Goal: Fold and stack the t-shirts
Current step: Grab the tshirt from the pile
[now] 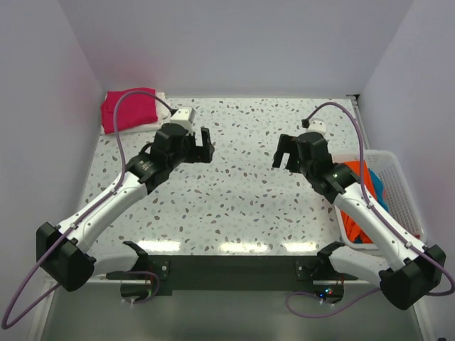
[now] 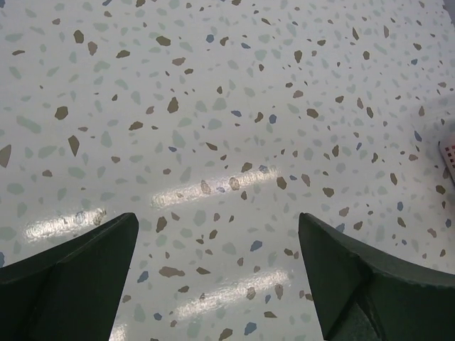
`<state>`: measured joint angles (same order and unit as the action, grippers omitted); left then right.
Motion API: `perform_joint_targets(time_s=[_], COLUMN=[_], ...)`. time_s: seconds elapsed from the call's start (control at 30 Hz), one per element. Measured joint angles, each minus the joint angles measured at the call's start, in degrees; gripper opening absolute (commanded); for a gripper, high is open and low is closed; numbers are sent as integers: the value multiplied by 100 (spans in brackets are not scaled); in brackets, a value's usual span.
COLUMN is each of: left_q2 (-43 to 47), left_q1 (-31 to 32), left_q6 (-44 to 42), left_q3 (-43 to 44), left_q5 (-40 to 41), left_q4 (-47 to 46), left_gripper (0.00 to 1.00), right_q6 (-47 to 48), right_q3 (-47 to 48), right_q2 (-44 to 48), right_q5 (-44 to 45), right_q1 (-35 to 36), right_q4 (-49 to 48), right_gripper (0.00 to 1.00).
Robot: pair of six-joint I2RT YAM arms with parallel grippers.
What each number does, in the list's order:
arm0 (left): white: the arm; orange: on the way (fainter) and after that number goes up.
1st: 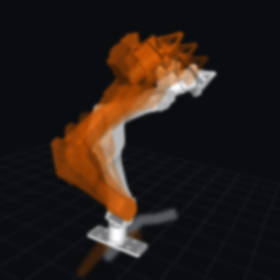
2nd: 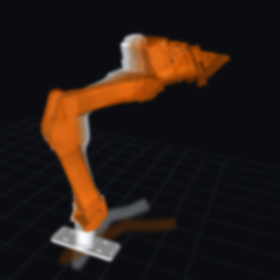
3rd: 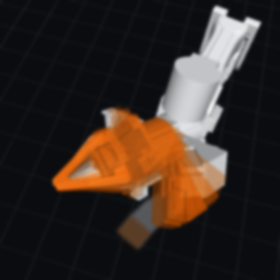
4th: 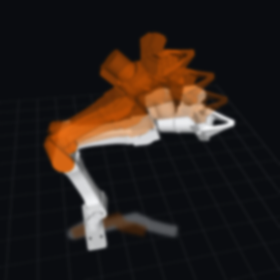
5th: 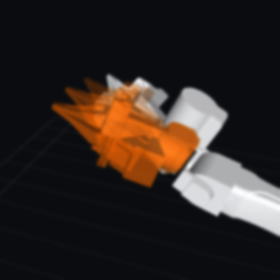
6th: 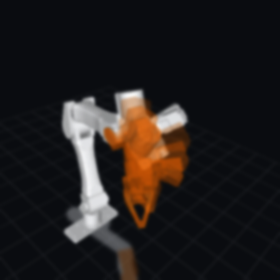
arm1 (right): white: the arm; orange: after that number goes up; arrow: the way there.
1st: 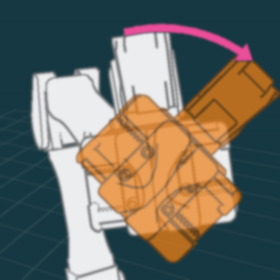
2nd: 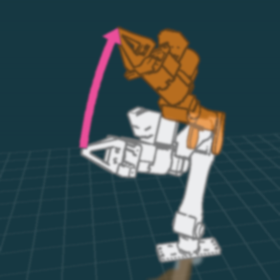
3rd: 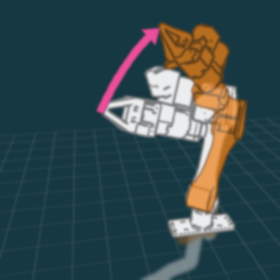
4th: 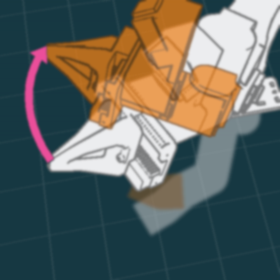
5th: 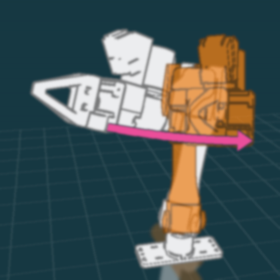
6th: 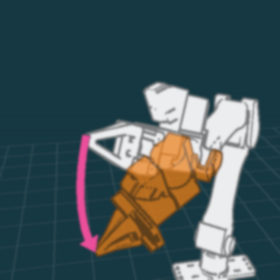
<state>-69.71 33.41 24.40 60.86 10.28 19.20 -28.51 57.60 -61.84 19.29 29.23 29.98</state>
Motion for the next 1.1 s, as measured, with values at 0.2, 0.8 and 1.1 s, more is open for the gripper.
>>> perform_joint_targets(time_s=[0.2, 0.8, 1.1], left_q2=[2, 247, 203], left_q1=[0, 0, 0], left_q6=[-20, -264, -271], left_q3=[13, -15, -251], left_q5=[-282, -1123, -1394], left_q4=[55, 201, 181], left_gripper=[100, 100, 100], right_q6=[-83, -398, -1193], right_q3=[55, 752, -68], right_q2=[-50, -708, -466], right_q5=[33, 592, 1014], right_q1=[0, -3480, -4057], right_q4=[133, 1381, 1676], right_gripper=[99, 99, 99])
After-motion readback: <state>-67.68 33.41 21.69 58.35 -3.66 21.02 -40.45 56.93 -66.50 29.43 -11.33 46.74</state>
